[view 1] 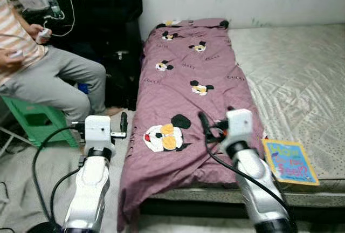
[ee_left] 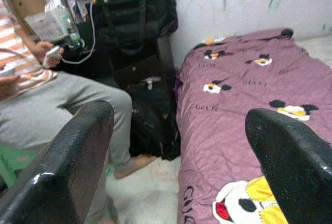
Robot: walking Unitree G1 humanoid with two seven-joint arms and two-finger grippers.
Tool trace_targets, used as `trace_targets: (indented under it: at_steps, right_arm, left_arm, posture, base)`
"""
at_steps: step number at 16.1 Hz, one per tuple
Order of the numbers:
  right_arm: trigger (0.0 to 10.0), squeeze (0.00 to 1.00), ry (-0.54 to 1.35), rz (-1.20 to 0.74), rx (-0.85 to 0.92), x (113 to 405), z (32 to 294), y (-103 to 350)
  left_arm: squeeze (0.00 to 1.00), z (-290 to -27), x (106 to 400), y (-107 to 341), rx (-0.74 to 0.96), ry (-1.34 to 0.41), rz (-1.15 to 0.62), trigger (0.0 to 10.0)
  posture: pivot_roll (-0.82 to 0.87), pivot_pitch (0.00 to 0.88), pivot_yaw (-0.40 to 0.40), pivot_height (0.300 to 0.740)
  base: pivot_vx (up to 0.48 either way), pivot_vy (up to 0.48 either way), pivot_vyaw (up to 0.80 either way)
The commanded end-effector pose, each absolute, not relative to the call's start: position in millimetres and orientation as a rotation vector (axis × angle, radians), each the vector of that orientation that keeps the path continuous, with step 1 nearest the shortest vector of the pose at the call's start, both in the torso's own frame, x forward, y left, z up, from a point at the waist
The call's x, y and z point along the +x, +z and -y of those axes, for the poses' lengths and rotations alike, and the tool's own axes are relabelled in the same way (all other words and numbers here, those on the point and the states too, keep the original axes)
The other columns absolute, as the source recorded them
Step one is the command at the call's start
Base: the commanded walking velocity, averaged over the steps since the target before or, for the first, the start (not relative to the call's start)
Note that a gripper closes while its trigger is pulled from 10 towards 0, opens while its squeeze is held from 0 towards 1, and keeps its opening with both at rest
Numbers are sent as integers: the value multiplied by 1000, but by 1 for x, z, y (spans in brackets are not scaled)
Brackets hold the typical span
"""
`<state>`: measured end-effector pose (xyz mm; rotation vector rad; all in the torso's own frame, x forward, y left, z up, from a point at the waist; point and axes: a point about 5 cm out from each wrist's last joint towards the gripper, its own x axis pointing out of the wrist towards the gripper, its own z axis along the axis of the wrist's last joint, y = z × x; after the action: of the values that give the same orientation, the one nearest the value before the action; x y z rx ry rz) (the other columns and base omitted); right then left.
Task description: Clean up the room
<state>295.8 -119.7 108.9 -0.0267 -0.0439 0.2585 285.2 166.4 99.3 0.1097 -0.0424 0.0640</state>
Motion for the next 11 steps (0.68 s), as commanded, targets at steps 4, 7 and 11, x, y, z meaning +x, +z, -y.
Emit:
trace_targets:
  at_steps: [4,7,11]
  right_arm:
    - [10000,0,300,26,-50,305,107,100]
    - [10000,0,390,19,-86,309,93,101]
    - [10000,0,483,-8,-90,307,82,97]
  left_arm:
    - [0,-173,299,106,122,73,78,10000]
    - [0,-179,296,104,100,132,85,10000]
    - [0,-179,278,98,73,192,90,10000]
  posture:
    - [-31,0,98,740]
    - [27,0,35,740]
    - [76,0,-44,740]
  base:
    - [0,0,0]
    - [0,0,0]
    - [0,0,0]
